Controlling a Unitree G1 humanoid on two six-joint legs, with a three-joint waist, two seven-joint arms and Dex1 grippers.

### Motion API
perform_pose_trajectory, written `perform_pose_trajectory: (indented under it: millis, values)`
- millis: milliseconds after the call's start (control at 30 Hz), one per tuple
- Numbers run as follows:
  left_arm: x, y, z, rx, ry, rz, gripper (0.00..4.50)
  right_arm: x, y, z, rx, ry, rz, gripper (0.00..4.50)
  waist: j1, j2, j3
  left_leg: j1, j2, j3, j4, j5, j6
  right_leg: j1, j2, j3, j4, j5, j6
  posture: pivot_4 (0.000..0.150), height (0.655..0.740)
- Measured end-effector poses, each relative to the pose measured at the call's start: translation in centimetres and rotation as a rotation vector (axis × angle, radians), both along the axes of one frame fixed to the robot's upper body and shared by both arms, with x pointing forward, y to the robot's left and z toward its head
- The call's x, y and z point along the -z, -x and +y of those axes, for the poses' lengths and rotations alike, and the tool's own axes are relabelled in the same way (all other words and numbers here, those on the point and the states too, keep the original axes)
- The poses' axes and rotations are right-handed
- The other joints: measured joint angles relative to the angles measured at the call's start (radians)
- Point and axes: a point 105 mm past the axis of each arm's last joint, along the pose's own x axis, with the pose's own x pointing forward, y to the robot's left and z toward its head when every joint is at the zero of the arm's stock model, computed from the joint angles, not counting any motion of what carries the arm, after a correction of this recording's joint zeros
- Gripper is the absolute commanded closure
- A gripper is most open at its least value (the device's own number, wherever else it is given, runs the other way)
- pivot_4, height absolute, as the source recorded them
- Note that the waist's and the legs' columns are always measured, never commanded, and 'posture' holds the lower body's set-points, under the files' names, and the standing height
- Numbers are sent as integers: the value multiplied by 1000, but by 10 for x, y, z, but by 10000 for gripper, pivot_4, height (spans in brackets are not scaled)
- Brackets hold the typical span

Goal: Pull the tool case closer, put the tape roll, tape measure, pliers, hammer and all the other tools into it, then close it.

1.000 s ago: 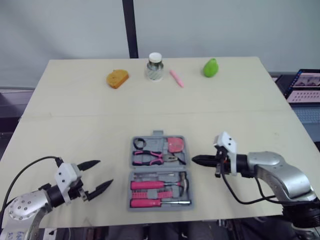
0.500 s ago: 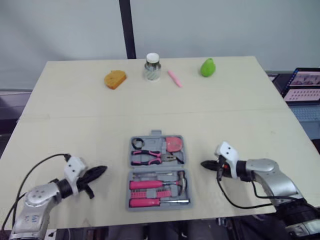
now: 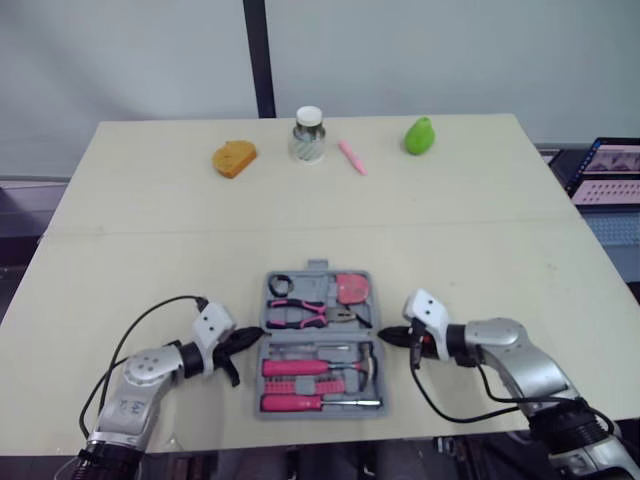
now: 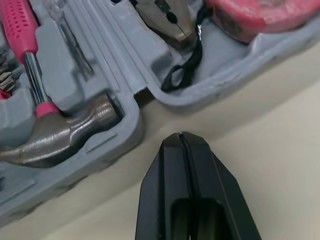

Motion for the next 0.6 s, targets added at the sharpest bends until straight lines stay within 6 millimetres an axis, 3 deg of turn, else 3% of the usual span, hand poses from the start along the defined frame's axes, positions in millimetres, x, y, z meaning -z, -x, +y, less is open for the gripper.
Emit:
perform_pose_trajectory:
  millis: [267, 600]
  values:
    - [3, 1, -7, 16, 9, 14, 44627, 0, -2, 7, -5, -7, 3, 45000, -1, 0, 0, 0, 0, 0, 1, 0, 0, 0, 0, 0, 0, 0, 0, 1500, 7400]
    - [7, 18, -8, 42, 7, 66, 44627, 0, 2, 12, -33, 0, 10, 45000, -2, 0, 0, 1, 0, 0, 0, 0, 0, 0, 0, 0, 0, 0, 0, 1500, 7400]
